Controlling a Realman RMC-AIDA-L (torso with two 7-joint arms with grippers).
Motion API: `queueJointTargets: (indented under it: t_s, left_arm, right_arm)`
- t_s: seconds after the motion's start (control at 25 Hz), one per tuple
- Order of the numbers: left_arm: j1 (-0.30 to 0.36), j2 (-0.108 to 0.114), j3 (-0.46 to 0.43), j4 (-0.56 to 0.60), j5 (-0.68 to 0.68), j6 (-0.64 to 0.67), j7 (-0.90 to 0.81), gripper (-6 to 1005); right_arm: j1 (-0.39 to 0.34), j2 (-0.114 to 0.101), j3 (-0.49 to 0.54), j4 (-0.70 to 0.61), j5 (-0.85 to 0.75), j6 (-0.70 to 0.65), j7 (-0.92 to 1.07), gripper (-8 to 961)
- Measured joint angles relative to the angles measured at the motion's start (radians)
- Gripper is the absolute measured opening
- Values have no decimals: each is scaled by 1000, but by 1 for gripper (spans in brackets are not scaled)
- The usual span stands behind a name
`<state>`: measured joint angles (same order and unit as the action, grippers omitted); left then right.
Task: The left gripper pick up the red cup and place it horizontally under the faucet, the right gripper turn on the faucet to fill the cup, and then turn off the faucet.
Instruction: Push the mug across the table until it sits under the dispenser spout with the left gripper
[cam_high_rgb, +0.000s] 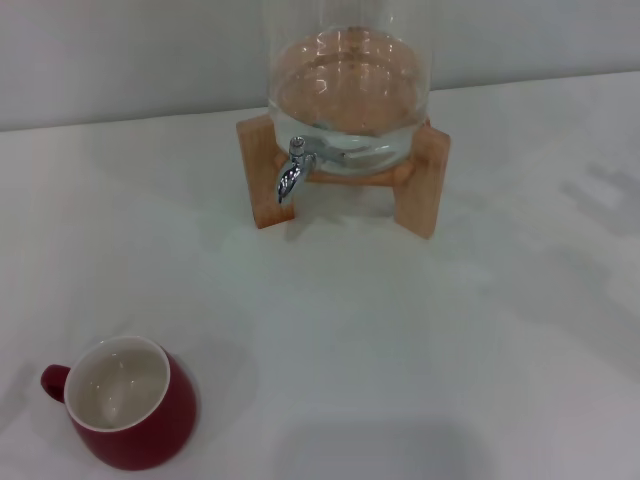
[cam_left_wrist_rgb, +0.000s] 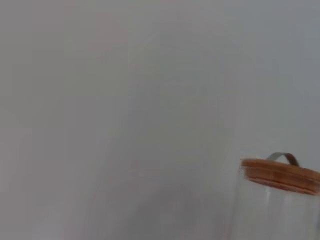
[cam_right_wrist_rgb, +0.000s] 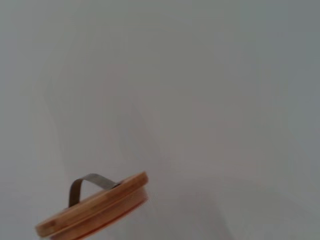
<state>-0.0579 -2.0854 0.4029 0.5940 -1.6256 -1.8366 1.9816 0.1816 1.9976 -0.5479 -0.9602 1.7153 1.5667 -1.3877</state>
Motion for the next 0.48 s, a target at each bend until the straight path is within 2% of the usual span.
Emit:
queueJointTargets:
  t_s: [0.32,0.48]
  left_arm:
    - [9,2,-1,-190,-38,99,220,867]
    - [2,3,0,-233,-35,140,267,866]
  right_arm:
    - [4,-4,0,2,-2,-15,1,658]
    - [4,-5,0,1,-2,-18,1,657]
